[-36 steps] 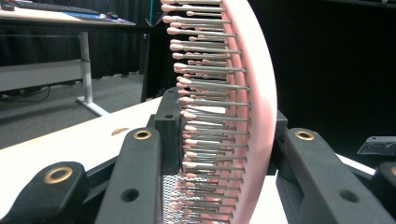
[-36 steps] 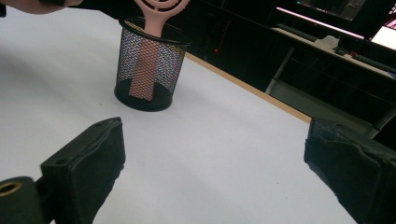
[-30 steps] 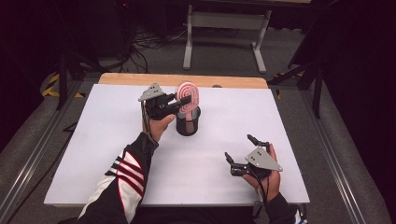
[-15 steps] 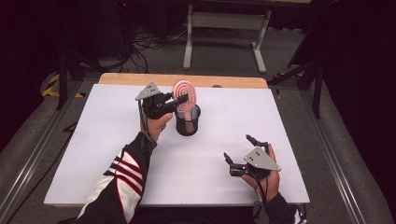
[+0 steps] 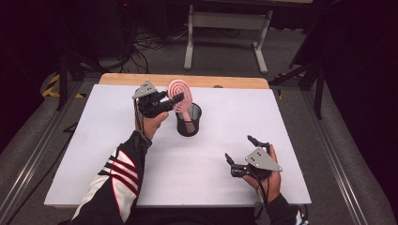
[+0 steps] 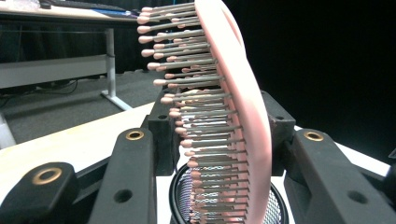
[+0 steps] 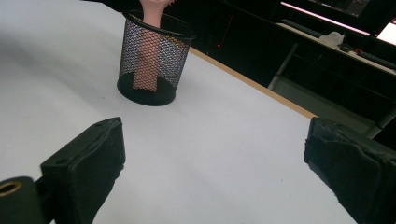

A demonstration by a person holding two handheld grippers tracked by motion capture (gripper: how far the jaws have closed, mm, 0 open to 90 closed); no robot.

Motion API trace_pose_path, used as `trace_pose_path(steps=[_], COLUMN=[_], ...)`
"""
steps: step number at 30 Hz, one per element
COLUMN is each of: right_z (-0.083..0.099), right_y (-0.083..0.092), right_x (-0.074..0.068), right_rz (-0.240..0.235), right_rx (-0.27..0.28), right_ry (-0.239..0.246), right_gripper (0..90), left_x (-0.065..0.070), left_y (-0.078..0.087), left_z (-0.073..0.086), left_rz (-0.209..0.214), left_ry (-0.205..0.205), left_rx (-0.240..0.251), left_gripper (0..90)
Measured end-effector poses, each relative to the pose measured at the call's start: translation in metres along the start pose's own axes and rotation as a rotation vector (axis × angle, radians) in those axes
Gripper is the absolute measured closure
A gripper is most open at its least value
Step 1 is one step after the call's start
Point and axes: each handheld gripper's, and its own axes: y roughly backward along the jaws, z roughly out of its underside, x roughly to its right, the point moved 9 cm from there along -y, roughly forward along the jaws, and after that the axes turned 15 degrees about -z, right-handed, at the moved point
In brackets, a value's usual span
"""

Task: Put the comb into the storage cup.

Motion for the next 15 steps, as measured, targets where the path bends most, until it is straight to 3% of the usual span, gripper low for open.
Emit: trace_pose_path(steps=[15], right_z=[0.001], right_y=[-0.001], right_x=[0.0], right_rz=[-0.001], right_rx=[-0.004], right_ry=[-0.001], right_gripper=[6.2], left_x=[-0.014], left_y=[0.006], left_z=[0.005], left_rz=[-0.015], left_ry=[0.012], left_rx=[-0.014], left_gripper=[56.9])
